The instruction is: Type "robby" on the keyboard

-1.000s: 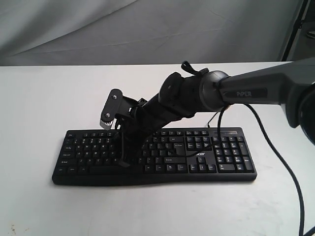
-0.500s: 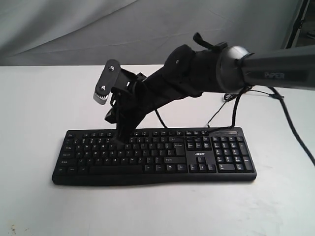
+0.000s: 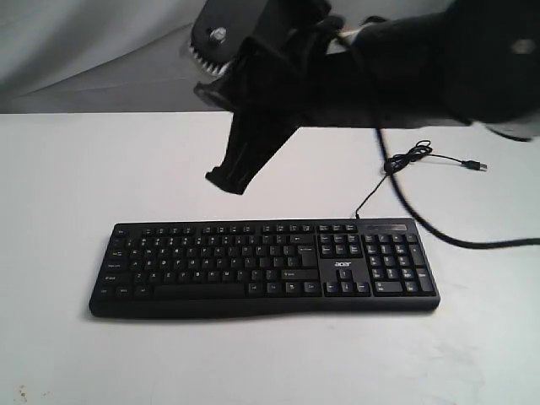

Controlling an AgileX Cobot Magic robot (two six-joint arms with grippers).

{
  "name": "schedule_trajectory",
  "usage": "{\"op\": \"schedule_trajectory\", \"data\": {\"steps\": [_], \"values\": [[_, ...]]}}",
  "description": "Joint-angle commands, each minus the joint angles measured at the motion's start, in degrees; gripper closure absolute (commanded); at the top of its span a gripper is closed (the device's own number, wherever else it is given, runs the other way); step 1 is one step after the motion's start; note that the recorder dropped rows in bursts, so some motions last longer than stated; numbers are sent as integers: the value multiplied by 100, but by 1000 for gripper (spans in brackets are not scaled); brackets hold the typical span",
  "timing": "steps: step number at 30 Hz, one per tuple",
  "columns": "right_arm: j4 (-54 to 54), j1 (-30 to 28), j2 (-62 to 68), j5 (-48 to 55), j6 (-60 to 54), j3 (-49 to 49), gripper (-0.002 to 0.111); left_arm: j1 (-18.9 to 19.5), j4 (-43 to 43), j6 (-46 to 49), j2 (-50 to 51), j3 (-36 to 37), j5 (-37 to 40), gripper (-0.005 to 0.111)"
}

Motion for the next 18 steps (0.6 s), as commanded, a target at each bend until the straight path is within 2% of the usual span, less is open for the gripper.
{"op": "schedule_trajectory", "data": {"steps": [1,3,7,9,15,18], "values": [[117,365,-1560,-1249,414,1096,108,-36,27,-16,-20,25,-31,107],[500,803,-2581,-1918,414,1883,108,-36,27,-16,-20,25,-31,107],[534,1584,-3968,-2966,414,3029,108,-36,27,-16,-20,25,-31,107],[596,1688,-4490,-3115,414,3448,108,-36,27,-16,-20,25,-31,107],[2350,1688,-5602,-2672,414,3981,108,-36,27,-16,-20,25,-31,107],[2502,1688,-5870,-2687,414,4035,108,-36,27,-16,-20,25,-31,107]]}}
